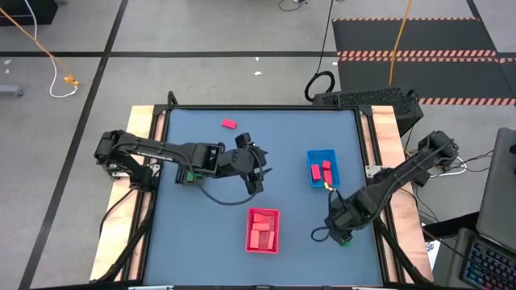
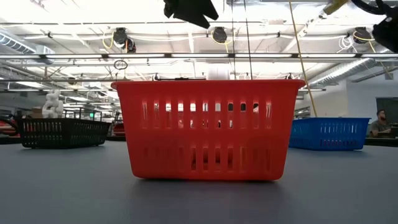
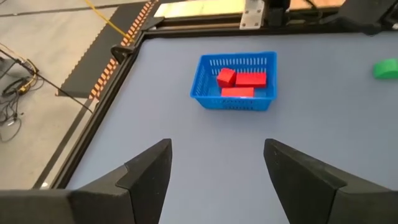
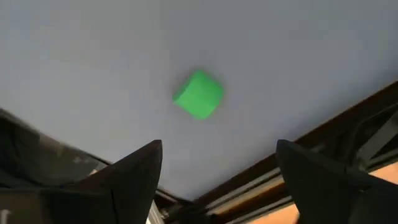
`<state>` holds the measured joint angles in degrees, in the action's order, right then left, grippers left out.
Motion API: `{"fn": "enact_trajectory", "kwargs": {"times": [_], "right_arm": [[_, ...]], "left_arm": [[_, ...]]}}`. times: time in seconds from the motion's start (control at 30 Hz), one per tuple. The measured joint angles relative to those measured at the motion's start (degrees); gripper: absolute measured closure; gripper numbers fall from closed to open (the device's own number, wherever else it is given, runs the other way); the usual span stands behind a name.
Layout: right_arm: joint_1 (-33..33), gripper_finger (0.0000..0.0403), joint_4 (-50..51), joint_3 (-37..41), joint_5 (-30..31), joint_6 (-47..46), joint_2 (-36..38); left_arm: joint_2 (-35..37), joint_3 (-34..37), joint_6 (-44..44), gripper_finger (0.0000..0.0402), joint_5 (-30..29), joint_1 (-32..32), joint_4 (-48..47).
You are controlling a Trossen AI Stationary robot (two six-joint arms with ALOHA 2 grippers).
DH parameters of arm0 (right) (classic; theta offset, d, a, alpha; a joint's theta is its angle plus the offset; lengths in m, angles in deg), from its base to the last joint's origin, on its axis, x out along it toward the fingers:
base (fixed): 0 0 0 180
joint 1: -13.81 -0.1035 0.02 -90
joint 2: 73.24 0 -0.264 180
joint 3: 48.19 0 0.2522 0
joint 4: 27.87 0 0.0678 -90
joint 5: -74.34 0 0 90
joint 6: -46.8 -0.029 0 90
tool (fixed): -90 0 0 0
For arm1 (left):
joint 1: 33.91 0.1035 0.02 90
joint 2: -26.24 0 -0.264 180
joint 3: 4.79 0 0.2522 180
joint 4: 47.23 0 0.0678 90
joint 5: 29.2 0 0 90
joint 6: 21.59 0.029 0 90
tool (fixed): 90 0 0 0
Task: Sort & place blocks by color
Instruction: Put the green block into the black bin
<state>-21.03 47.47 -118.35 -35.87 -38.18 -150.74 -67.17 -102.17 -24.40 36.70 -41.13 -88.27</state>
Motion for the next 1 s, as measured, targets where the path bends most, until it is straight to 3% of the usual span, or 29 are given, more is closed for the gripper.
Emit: {"fn": "enact_trajectory", "kwargs": {"times": [0.23, 0.67, 1.0], "right_arm": [[-3.08, 0.0096, -3.73, 0.00, 11.31, -8.78, -1.85], [-10.51, 0.0096, -7.20, 0.02, 11.02, -19.28, -7.14], [-12.32, 0.0096, -9.77, 0.07, 11.30, -22.00, -9.61]], "left_arm": [[-0.02, 0.00, 2.10, 0.0146, 0.02, 0.09, -0.14], [-0.02, 0.00, 1.62, 0.0146, 0.02, 0.09, -0.19], [-0.02, 0.00, 1.14, 0.0147, 0.04, -0.02, -0.12]]}}
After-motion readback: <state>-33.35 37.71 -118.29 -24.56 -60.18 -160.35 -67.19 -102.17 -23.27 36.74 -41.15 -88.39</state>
